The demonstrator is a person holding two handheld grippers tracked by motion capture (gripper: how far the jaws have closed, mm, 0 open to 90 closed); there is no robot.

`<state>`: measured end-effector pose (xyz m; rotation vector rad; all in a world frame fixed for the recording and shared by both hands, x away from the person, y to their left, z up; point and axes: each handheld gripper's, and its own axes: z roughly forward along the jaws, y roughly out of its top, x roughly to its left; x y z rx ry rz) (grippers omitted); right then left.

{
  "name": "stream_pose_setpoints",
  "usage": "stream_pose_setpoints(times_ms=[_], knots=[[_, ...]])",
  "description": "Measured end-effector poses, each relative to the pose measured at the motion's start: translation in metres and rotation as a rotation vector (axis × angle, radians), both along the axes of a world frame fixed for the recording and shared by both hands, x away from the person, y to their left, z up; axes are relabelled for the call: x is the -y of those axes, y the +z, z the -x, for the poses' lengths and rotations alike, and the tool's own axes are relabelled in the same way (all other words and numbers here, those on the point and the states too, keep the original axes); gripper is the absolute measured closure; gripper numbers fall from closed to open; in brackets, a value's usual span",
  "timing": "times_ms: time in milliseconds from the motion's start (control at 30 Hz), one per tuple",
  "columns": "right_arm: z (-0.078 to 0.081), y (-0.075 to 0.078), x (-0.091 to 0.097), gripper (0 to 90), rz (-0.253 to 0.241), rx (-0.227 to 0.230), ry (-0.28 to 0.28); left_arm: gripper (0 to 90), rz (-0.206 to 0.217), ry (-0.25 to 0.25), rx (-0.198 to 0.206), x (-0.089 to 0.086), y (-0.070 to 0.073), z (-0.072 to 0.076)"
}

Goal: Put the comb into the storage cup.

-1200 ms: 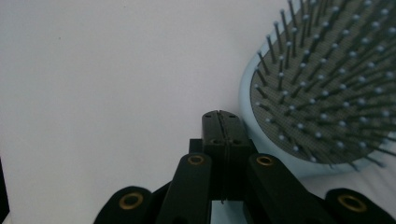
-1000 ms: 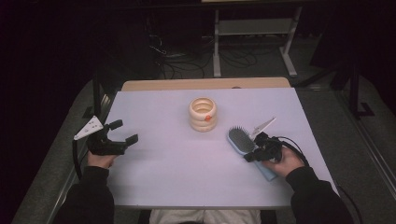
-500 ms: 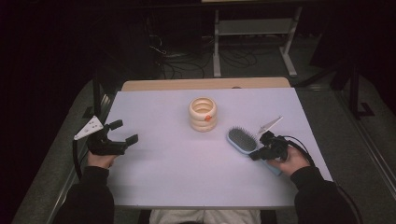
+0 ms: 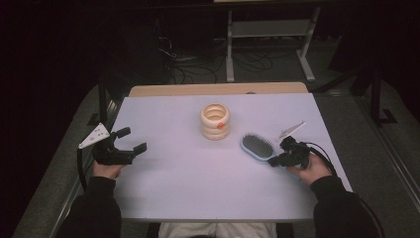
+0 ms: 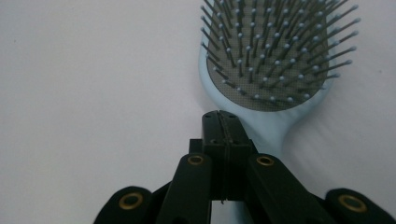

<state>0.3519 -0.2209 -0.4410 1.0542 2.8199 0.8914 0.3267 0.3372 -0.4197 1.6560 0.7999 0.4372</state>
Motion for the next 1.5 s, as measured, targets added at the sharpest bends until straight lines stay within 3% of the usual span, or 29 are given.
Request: stream_pose_setpoints(times_ms=[700,967,1233,1300,1367,1500], knots=[[-0.004,0.001,0.008,88.8,0.006,0.019,-0.030,0.0,0.001,0.001,0.000,0.000,0.000,0.000],[-0.001,0.010,0.010,88.5,-0.026,0.040,-0.025,0.0,0.002,0.001,-0.001,0.000,0.000,0.000],[0.002,0.026,0.009,73.9,-0.037,0.097,-0.035,0.0,0.000,0.002,-0.002,0.000,0.000,0.000],[0.003,0.029,0.009,66.0,-0.035,0.114,-0.040,0.0,0.002,0.002,-0.003,0.000,0.000,0.000],[0.002,0.032,0.011,48.6,-0.024,0.134,-0.071,0.0,0.003,0.003,-0.005,-0.001,0.000,0.000],[0.002,0.037,0.011,37.9,0.007,0.152,-0.080,0.0,0.004,0.003,-0.006,0.000,0.000,-0.001]])
